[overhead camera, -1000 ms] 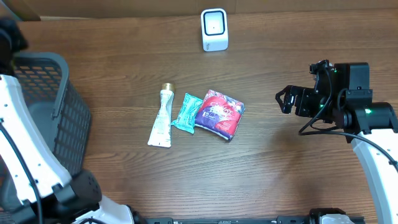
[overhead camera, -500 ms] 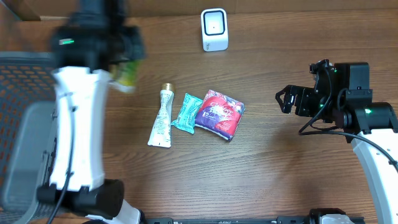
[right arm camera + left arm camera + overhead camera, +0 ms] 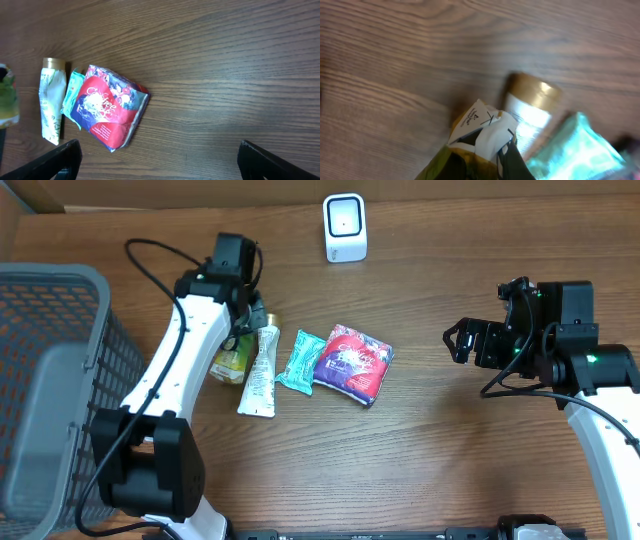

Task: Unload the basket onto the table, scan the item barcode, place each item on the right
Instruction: 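Set the green can beside the white tube and release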

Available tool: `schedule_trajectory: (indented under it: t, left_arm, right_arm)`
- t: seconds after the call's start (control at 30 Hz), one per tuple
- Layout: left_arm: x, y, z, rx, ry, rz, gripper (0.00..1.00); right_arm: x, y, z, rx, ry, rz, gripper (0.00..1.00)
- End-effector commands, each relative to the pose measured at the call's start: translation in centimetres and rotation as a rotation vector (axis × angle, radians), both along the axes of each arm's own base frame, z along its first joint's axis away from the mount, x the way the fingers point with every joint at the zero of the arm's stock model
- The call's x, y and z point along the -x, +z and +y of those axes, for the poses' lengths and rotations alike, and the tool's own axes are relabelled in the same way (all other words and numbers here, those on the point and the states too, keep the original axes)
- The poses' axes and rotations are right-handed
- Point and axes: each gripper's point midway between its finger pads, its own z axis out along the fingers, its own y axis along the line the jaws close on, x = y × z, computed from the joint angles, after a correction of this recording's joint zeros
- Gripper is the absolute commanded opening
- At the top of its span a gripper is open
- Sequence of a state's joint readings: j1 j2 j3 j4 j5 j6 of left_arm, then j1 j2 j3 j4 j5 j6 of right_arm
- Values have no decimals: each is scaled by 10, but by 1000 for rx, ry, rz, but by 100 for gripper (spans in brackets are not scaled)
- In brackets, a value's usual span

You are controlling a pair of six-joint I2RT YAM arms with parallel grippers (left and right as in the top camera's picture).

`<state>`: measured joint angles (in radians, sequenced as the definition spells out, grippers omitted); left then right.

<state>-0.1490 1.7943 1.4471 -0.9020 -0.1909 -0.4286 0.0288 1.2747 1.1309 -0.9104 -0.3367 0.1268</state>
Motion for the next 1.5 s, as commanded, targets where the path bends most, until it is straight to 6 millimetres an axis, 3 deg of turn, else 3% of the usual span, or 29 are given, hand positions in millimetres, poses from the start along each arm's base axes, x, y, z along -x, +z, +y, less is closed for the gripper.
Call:
schedule_trajectory:
  t: [0.0, 0.17, 0.3, 0.53, 0.97, 1.07, 1.1, 1.13, 1.23, 1.47]
  left_arm:
    - [5, -14, 15, -48, 50, -19, 4]
    - [7, -48, 12, -20, 45, -46, 4]
    - [9, -66, -2, 47, 15, -61, 4]
    - [7, -67, -38, 212, -61, -65, 4]
    - [14, -66, -74, 289, -128, -48, 9]
    - [13, -65, -67, 280, -117, -47, 25]
    - [12, -63, -63, 275, -118, -53, 54]
    - [10, -60, -59, 271, -124, -55, 95]
    - [7, -43, -46, 251, -130, -47, 99]
    - [-6, 40, -21, 203, -150, -92, 100]
  right_arm:
    - [-3, 9, 3, -5, 10, -26, 100]
    - [-3, 9, 3, -5, 10, -26, 100]
    - [-3, 9, 3, -5, 10, -26, 100]
    - [-4, 10, 3, -6, 10, -31, 100]
    - [-4, 10, 3, -6, 10, -30, 100]
    - [-4, 10, 3, -6, 10, -30, 100]
    - [-4, 10, 3, -6, 10, -30, 100]
    - [-4, 10, 3, -6, 10, -30, 100]
    - [-3, 12, 10, -39, 32, -29, 100]
    - [-1, 15, 17, -80, 55, -29, 100]
